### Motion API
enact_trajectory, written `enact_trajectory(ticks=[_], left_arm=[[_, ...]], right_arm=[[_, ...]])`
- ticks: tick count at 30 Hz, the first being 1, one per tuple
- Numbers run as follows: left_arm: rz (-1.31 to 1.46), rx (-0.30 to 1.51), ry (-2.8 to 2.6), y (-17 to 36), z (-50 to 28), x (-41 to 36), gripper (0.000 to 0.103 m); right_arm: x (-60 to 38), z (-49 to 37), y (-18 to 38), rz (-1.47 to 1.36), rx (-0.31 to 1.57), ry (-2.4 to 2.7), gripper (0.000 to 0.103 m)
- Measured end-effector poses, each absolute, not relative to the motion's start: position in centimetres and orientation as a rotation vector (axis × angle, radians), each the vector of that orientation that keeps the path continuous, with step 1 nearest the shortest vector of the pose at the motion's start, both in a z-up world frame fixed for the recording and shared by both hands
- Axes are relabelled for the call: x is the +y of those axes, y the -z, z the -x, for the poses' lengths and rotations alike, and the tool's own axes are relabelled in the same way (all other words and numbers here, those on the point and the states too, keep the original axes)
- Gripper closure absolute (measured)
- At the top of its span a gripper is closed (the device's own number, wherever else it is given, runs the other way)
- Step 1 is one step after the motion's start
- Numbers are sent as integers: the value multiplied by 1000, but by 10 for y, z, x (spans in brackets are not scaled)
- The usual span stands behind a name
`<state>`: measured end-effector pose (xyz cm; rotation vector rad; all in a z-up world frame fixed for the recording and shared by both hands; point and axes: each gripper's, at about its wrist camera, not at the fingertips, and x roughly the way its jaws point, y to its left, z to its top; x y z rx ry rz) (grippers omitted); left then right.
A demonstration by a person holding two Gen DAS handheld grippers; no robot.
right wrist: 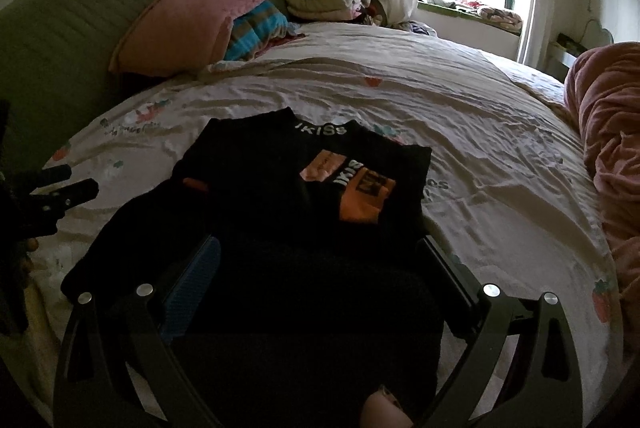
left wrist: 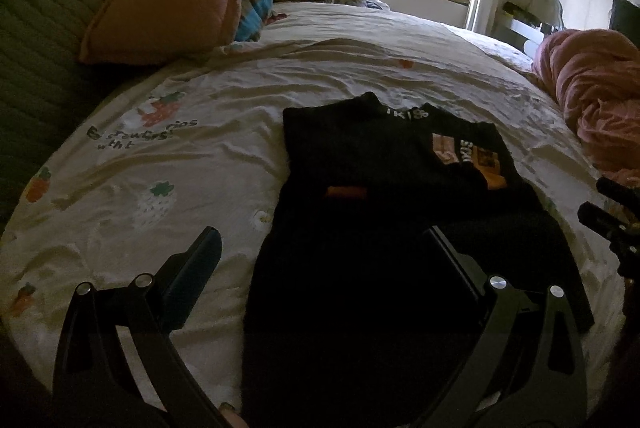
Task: Fold small clothes
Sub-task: 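Move both open grippers down to the hem of the black shirt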
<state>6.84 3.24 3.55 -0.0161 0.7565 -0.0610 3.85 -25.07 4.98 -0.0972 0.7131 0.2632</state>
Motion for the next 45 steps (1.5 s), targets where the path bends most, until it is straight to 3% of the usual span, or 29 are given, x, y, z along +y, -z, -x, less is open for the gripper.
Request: enact_trajectory(ticks=[17,45], left_arm=[[-36,829,52,-8,-41,30,10],[129,1025,19,48,-17,100,12]], right_arm=[[-261,-13,-24,104,795,-269,6],[-306,20,30,110,990,-197,6]])
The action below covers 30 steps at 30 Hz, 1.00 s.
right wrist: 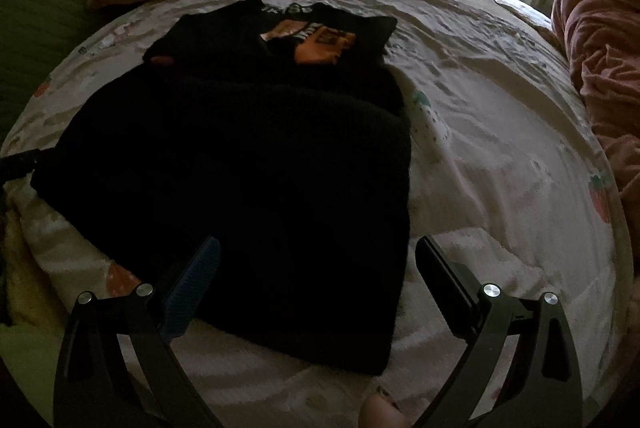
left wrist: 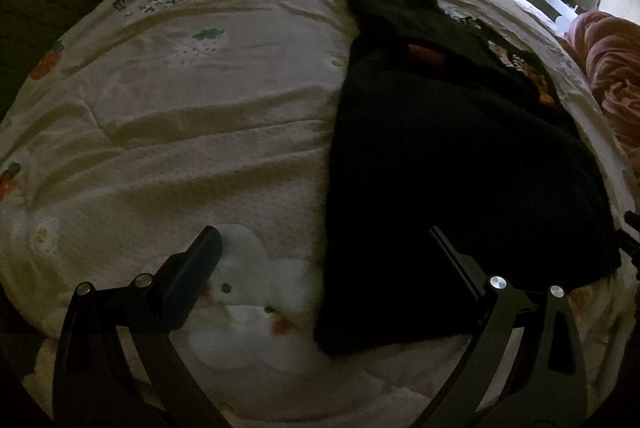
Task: Fold small clothes
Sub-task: 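Move both open grippers down to the hem of the black shirt, then close both grippers on the shirt hem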
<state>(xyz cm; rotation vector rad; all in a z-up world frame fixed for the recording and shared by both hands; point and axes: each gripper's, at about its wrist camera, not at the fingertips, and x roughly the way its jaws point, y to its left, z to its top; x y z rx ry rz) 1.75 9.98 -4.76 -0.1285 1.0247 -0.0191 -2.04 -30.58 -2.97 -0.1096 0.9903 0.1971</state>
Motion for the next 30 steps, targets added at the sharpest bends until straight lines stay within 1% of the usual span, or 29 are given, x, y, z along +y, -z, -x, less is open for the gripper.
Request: enact_trajectory(ticks=[2,3,4,5,6,10,11,12,13,14,15,16,17,18,19,20,21,22,23,30], left_arm=[[136,1024,36,47,-14,100,31],[137,1027,41,47,-14,99,34],[142,1029,51,48,-13,99,42],[154,1035,71,48,-11,98,55],[178,1046,104,50,-9,98,59],[198,1068,131,58,-4,97,60],[218,1071,136,59,-4,99,59],[225,1074,138,59,-3,100,58],[228,1074,139,59,-3,100,58],[224,1075,138,59,-3,98,57],[211,1076,135,60,-3,96,57],[206,1077,133,60,-4,96,57],[204,1077,131,61,-4,96,57],[207,1078,125,61,-4,97,59],[206,1076,113,60,-4,98,72],[209,1073,103,59,-5,99,87],[232,1067,112,57,-4,101,93],[250,1059,116,55,-4,104,97],[263,1046,121,50,-2,106,98],[252,990,164,25,13,107,100]], right_arm=[[-311,22,32,92,1006,-197,6],[-314,22,34,85,1018,-194,6],[-317,23,35,81,1024,-189,6],[-320,25,36,78,1032,-185,6],[-323,26,38,72,1040,-184,6],[-335,32,45,7,1075,-218,7],[-337,33,47,-11,1084,-233,12],[-338,34,49,-29,1094,-253,30],[-338,34,50,-36,1103,-263,41],[-338,35,52,-36,1109,-264,42],[-337,35,53,-28,1108,-266,47],[-336,35,53,-25,1108,-267,56],[-337,36,52,-22,1106,-265,62],[-337,36,51,-7,1099,-257,74],[-339,37,50,1,1093,-252,84],[-340,37,48,-5,1088,-255,88],[-342,37,47,-12,1084,-258,92],[-344,38,44,-17,1077,-261,93],[-345,39,40,-21,1069,-273,94],[-353,49,12,-7,1018,-325,95]])
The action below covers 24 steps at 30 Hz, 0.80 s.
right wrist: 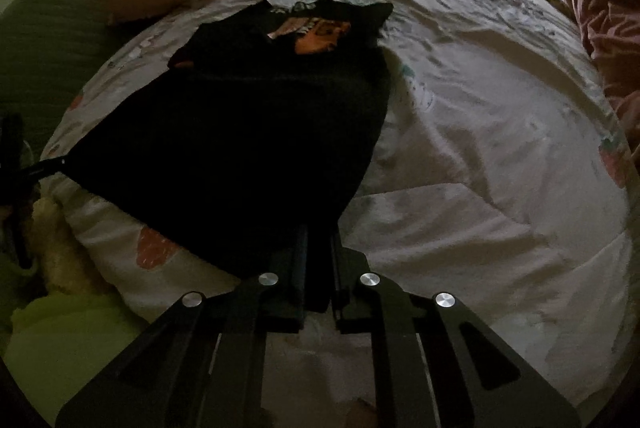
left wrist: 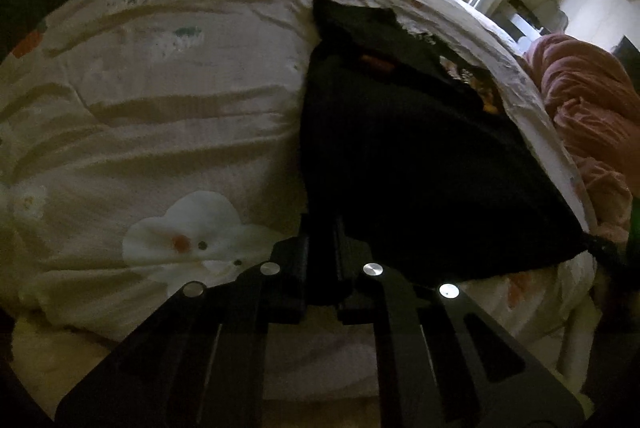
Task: Fold small clothes
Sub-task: 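Close both grippers on the shirt hem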
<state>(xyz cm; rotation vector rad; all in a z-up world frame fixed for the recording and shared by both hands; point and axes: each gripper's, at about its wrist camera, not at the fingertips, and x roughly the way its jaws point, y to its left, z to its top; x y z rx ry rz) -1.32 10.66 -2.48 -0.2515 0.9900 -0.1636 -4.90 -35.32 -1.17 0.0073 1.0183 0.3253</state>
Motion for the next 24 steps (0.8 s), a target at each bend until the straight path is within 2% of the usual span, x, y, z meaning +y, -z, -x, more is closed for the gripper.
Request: enact_trajectory(ticks=[6,9,10,11,15,17,18,19,21,22,24], left_arm=[[224,1026,151,36,16,106,100],[201,1048,142,43,14,104,95],[193,1056,136,46,13,104,91],[192,1063,132,48,12,104,88],[192,1072,136,53,11,103,82],[195,1073,144,54,10,103,73],[194,1075,143,55,10,102,73],[188,1076,139,57,10,101,73],[178,1073,129,58,9,99,79],[177,1071,126,57,9,99,94],[179,1060,121,53,9,98,98]], right_arm=[[-355,56,23,10,1061,-332,95],[-352,55,35,-3,1092,-339,86],[-352,55,37,-14,1096,-343,71],[-351,54,40,-26,1103,-350,65],[-344,49,48,-39,1110,-353,62],[-342,47,51,-48,1103,-355,67],[-341,47,50,-43,1092,-354,85],[-341,48,49,-37,1083,-353,91],[-341,47,45,-38,1072,-358,94],[-341,48,41,-37,1062,-363,94],[-343,49,34,-42,1039,-372,95]])
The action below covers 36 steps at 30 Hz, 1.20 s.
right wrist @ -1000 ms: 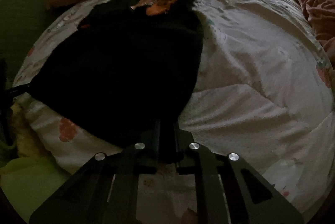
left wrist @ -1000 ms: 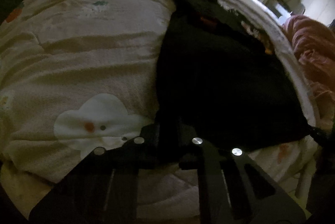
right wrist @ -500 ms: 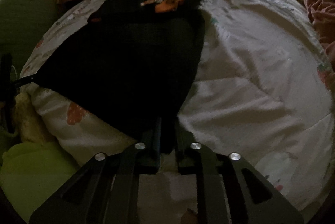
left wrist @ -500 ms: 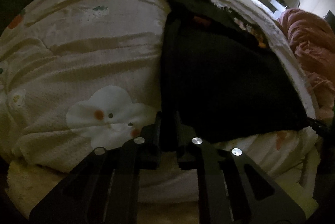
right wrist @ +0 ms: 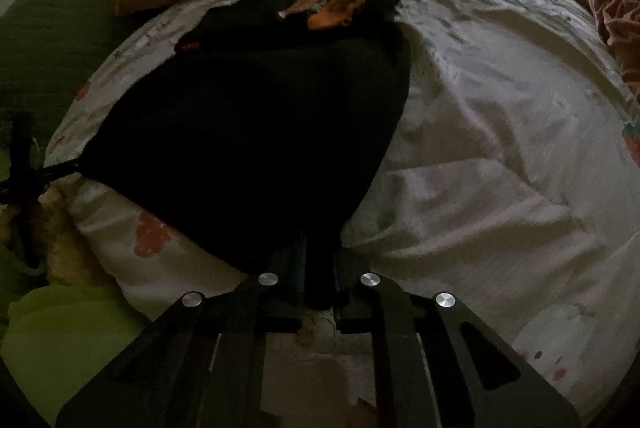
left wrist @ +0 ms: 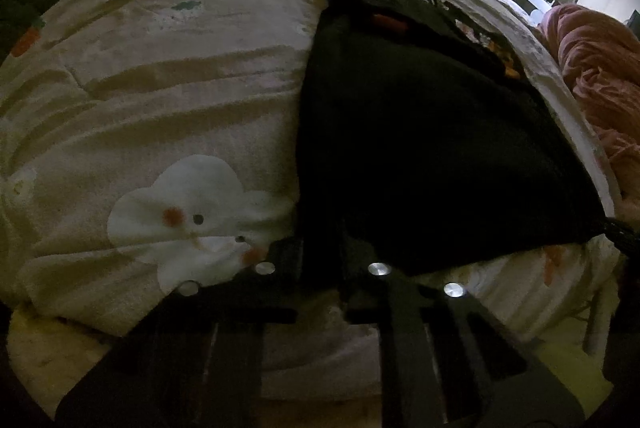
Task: Fold small clothes
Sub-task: 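Close both grippers on the shirt hem, then lift the hem with both grippers and fold it toward the collar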
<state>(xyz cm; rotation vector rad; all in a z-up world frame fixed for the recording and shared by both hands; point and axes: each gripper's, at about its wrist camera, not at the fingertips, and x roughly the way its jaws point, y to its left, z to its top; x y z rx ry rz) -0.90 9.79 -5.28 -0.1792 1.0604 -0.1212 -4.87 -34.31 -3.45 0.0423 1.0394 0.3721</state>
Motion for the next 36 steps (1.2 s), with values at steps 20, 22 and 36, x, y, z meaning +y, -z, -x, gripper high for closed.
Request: enact_trajectory(ticks=[20,22,36], left_arm=[[200,873,94,-36,-22,98,99],[196,869,90,-40,-26,97,99],[225,839,64,-62,-64,99,99]], right_arm=[[-373,25,-50,-148,729,-416,95],[-375,22,-53,-155,715,-413,95],[-376,-7,-72,-187,633,-370,95]])
